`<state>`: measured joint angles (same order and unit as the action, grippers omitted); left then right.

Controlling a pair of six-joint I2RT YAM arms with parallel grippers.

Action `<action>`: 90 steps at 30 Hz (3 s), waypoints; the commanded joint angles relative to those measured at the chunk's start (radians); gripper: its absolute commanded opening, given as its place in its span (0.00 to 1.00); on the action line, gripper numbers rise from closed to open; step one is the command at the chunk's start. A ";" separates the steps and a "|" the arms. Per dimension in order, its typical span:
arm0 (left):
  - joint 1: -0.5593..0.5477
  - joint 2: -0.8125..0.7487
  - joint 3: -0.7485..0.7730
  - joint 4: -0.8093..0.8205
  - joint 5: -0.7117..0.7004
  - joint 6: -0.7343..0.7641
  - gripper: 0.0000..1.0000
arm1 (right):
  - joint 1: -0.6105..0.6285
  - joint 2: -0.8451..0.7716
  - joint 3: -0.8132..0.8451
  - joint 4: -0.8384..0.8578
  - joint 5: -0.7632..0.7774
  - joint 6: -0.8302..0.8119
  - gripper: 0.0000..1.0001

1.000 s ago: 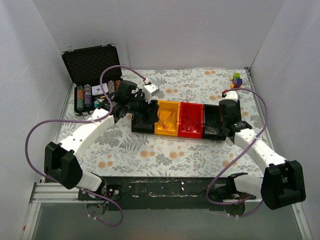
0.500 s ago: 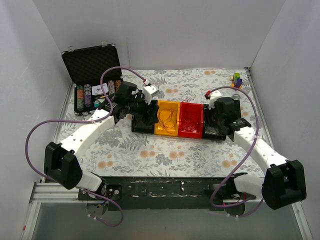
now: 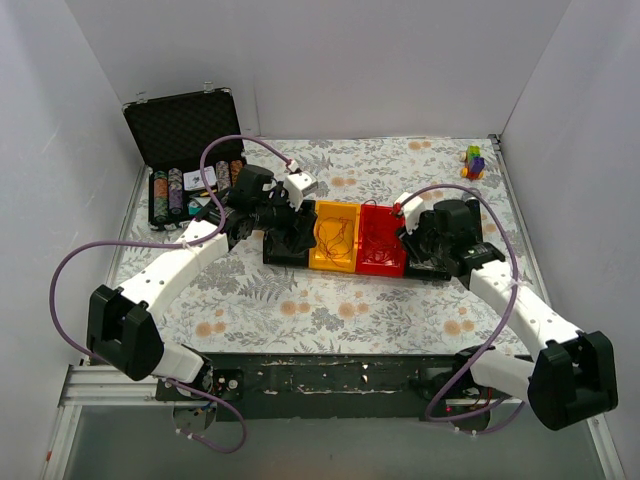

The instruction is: Untangle the cables

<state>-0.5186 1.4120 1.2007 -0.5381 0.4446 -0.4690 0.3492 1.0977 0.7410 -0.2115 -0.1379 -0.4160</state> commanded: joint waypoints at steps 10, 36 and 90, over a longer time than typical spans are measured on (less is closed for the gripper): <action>0.008 -0.045 -0.007 0.007 -0.010 0.015 0.79 | 0.033 0.156 0.100 -0.028 -0.077 -0.159 0.39; 0.011 -0.054 -0.009 0.004 -0.017 0.007 0.79 | 0.034 -0.142 -0.084 0.316 0.461 0.140 0.01; 0.012 -0.059 -0.044 -0.019 -0.060 0.010 0.80 | -0.177 0.395 0.159 0.034 0.184 0.510 0.01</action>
<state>-0.5121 1.3674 1.1515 -0.5468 0.3969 -0.4644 0.1722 1.4769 0.8543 -0.1581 0.0925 0.0521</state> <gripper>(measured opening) 0.800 0.021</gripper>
